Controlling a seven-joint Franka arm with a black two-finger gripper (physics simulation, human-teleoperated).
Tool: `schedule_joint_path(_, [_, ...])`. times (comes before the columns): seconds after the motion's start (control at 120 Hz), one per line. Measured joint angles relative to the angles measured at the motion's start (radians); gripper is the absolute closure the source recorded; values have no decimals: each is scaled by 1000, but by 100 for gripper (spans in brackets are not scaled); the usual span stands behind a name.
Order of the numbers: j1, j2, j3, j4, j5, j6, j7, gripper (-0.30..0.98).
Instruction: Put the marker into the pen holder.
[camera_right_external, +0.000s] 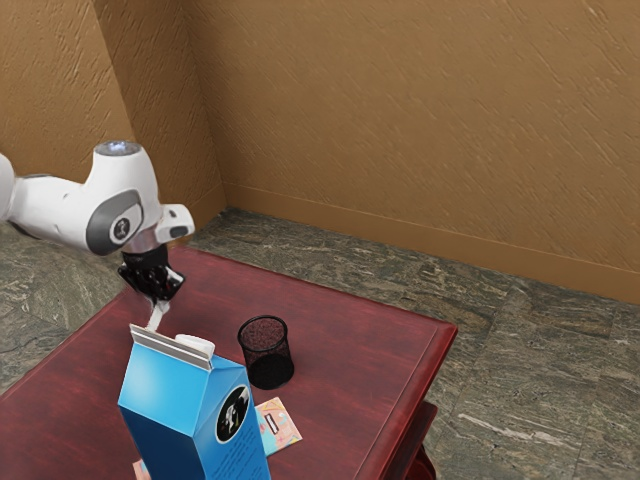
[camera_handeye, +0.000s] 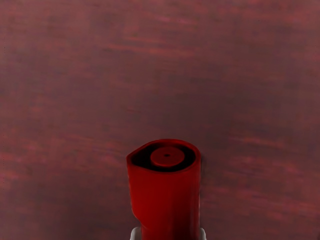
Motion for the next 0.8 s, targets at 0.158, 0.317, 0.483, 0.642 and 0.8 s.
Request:
schedule_joint_path(0.158, [-3,-57,-14,-17,3,86,-14,79])
schedule_joint_path(0.317, [1,-150,-54,-99,1,232,-31,79])
schedule_joint_path(0.483, [-20,-310,-109,-232,-8,340,-57,79])
schedule_joint_path(0.642, [-56,-402,-180,-305,-15,380,-113,79])
schedule_joint_path(0.8, [-69,-456,-230,-350,-19,394,-176,79])
